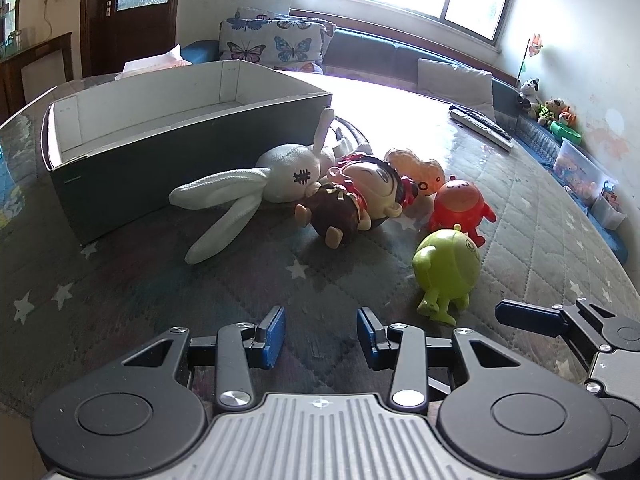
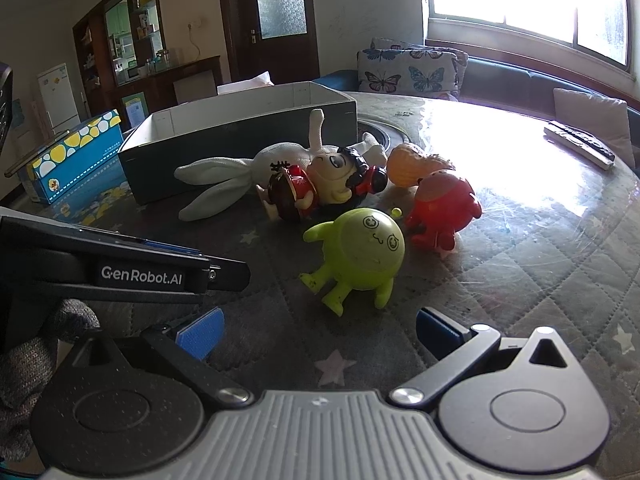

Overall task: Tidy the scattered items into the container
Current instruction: 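Move the left tool toward the green one-eyed toy, then close the left tool on the green one-eyed toy, then lift the green toy with the left tool and carry it over the box, then lower the green toy into the box and open the left tool, then move the left tool down to the doll with the red hat, then close the left tool around the doll's body, then lift the doll with the left tool and carry it into the box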

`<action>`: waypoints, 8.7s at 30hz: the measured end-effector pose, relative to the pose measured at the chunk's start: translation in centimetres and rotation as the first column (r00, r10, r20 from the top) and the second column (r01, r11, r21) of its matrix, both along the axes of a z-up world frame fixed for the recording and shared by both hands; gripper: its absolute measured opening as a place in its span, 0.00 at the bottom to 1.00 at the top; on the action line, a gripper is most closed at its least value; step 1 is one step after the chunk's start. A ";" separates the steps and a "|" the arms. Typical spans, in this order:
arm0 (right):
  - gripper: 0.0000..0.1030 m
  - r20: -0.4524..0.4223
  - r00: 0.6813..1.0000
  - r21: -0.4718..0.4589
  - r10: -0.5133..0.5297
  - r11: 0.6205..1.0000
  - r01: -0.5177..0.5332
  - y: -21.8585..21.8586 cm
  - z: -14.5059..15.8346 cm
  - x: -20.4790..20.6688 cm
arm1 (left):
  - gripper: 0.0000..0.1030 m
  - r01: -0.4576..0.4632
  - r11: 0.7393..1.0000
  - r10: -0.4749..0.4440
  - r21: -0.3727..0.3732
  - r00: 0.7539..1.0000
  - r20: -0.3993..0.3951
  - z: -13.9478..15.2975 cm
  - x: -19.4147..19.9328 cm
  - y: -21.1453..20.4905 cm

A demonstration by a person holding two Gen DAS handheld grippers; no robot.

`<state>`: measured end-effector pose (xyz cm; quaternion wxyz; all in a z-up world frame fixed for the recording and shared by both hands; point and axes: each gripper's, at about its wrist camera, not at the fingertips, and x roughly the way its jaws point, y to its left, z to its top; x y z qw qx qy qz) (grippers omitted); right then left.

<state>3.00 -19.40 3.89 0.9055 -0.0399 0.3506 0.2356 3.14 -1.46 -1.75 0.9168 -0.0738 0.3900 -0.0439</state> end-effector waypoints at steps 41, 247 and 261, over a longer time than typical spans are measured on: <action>0.73 -0.041 0.999 0.063 -0.016 0.998 0.018 -1.3 0.8 3.9 | 0.41 0.313 0.944 -0.313 -0.104 0.950 0.016 3.3 4.2 -2.6; 0.95 0.017 0.993 -0.045 0.117 0.992 -0.116 2.3 -0.1 8.0 | 0.43 0.204 0.801 -0.302 -0.563 0.949 -0.085 -0.8 11.6 6.2; 0.95 0.069 0.991 -0.070 0.117 0.991 -0.112 3.6 2.7 7.4 | 0.35 0.233 0.797 -0.280 -0.558 0.960 0.001 2.4 10.4 7.6</action>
